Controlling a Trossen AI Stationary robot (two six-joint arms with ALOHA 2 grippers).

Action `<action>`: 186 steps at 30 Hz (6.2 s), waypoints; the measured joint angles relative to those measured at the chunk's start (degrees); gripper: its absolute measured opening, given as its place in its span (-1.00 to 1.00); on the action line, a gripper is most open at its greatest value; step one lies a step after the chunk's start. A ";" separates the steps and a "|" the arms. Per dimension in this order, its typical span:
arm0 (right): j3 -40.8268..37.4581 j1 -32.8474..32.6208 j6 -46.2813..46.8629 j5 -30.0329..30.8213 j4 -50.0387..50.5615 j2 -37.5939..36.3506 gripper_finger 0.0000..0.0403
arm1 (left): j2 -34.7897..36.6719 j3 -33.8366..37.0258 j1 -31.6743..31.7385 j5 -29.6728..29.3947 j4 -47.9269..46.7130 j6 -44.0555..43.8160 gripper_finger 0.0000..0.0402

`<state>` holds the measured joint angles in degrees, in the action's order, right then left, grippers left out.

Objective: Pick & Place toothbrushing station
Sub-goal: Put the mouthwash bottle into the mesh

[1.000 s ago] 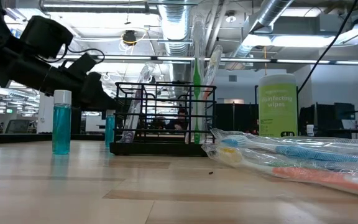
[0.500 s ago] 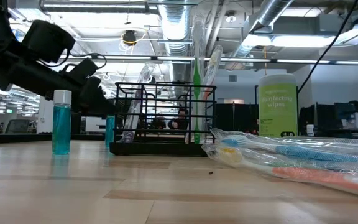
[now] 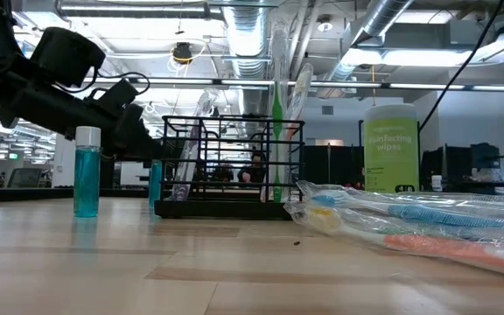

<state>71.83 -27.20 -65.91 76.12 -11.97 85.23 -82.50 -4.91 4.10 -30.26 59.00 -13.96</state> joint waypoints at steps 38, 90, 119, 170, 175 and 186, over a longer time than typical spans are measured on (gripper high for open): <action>0.00 -3.07 41.86 -26.06 20.17 -0.04 -0.73 | 28.51 0.04 -10.27 10.69 -8.22 3.22 -0.55; 0.00 -1.25 59.51 -42.88 29.55 1.29 -0.73 | -0.20 -24.04 -14.82 15.28 -13.55 7.69 -0.53; 0.00 -1.22 59.49 -42.88 29.97 1.29 -0.73 | -9.16 -22.01 -14.84 12.96 -8.21 6.01 -0.52; 0.00 -1.22 59.82 -43.13 30.96 1.29 -0.73 | 10.97 -19.84 -21.26 15.95 -24.37 9.03 -0.44; 0.00 -1.22 59.98 -43.15 30.93 1.29 -0.73 | 15.86 -14.82 -24.47 16.08 -24.87 8.94 -0.44; 0.00 -1.22 59.98 -43.12 30.56 1.29 -0.73 | 17.98 -9.14 -28.55 12.64 -24.70 7.98 -0.44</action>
<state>71.83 -28.42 -5.93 32.99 18.59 86.52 -64.52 -14.05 -24.45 -17.62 34.30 -5.98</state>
